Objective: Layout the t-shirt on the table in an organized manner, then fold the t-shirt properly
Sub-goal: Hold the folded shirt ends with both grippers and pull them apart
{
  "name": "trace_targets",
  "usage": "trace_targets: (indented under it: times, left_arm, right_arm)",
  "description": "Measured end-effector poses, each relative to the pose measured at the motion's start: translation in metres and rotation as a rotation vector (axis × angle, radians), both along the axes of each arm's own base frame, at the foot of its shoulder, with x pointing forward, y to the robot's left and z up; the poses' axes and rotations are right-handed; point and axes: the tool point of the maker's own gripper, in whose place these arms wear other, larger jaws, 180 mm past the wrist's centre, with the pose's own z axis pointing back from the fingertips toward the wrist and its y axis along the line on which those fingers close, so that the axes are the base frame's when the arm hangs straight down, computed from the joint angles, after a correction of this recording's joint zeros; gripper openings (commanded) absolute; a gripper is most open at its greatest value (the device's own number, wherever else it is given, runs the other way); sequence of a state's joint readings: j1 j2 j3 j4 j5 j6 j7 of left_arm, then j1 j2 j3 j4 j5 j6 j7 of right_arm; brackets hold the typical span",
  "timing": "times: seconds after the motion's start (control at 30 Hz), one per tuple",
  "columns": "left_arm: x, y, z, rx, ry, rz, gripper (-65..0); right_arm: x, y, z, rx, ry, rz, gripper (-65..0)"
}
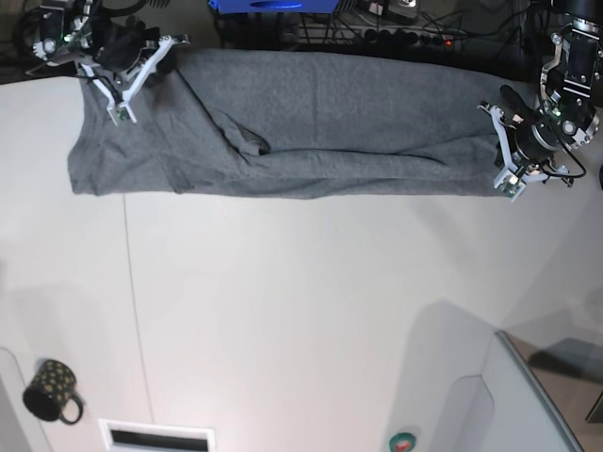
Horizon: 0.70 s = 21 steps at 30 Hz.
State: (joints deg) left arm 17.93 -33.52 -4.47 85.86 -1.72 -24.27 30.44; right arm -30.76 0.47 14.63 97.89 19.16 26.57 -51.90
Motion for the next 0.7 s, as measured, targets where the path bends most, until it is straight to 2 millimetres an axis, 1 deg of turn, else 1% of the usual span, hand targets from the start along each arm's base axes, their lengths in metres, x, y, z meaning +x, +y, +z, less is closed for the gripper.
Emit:
trace_targets:
  times: [0.07,0.17,0.2,0.27,0.37,0.4,0.43,0.47,0.5,0.53,0.6,0.63,0.67,0.7]
  left_arm:
    - [-0.001,0.000,-0.001,0.000,0.002,0.001,-65.0]
    - [-0.002,0.000,-0.001,0.000,0.005,0.001,-65.0]
    - [-0.002,0.000,-0.001,-0.001,0.006,0.001,-65.0]
    - [-0.003,0.000,-0.002,0.000,0.008,0.001,-65.0]
    - [-0.003,0.000,-0.002,0.001,0.007,0.001,-65.0]
    - [-0.003,0.000,-0.002,0.000,0.007,0.000,-65.0]
    - [-0.003,0.000,-0.002,0.001,0.009,0.000,-65.0]
    - [-0.004,0.001,-0.002,0.002,0.010,0.000,-65.0]
    - [-0.004,0.001,-0.002,0.002,0.011,0.001,-65.0]
    - [-0.004,0.001,-0.002,0.001,0.011,0.001,-65.0]
    - [-0.004,0.000,-0.003,-0.001,0.010,0.001,-65.0]
    - [-0.004,0.000,-0.002,-0.001,0.010,0.001,-65.0]
    - [-0.005,0.001,-0.003,0.002,0.013,0.002,-65.0]
    - [-0.006,0.002,-0.003,0.005,0.017,0.003,-65.0]
  right_arm:
    - [0.006,-0.001,0.012,-0.011,-0.042,0.008,-48.2]
    - [0.018,-0.001,0.035,-0.026,-0.121,0.020,-35.1]
    - [0.023,-0.001,0.041,-0.029,-0.142,0.022,-33.0]
    - [0.033,-0.001,0.049,-0.032,-0.188,0.021,-32.3]
    - [0.062,-0.005,0.053,-0.037,-0.260,0.016,-32.1]
    - [0.076,-0.009,0.053,-0.043,-0.282,0.017,-32.3]
    - [0.089,-0.016,0.049,-0.064,-0.292,0.020,-32.6]
    - [0.098,-0.022,0.041,-0.086,-0.281,0.017,-33.6]
    - [0.106,-0.027,0.032,-0.096,-0.263,0.009,-36.9]
    - [0.113,-0.030,0.023,-0.103,-0.248,0.006,-43.4]
    - [0.128,-0.033,0.011,-0.108,-0.256,0.003,-60.8]
    - [0.130,-0.035,0.003,-0.113,-0.242,0.004,-65.0]
    - [0.133,-0.038,-0.004,-0.124,-0.221,0.006,-65.0]
    - [0.136,-0.043,-0.010,-0.153,-0.200,0.015,-62.9]
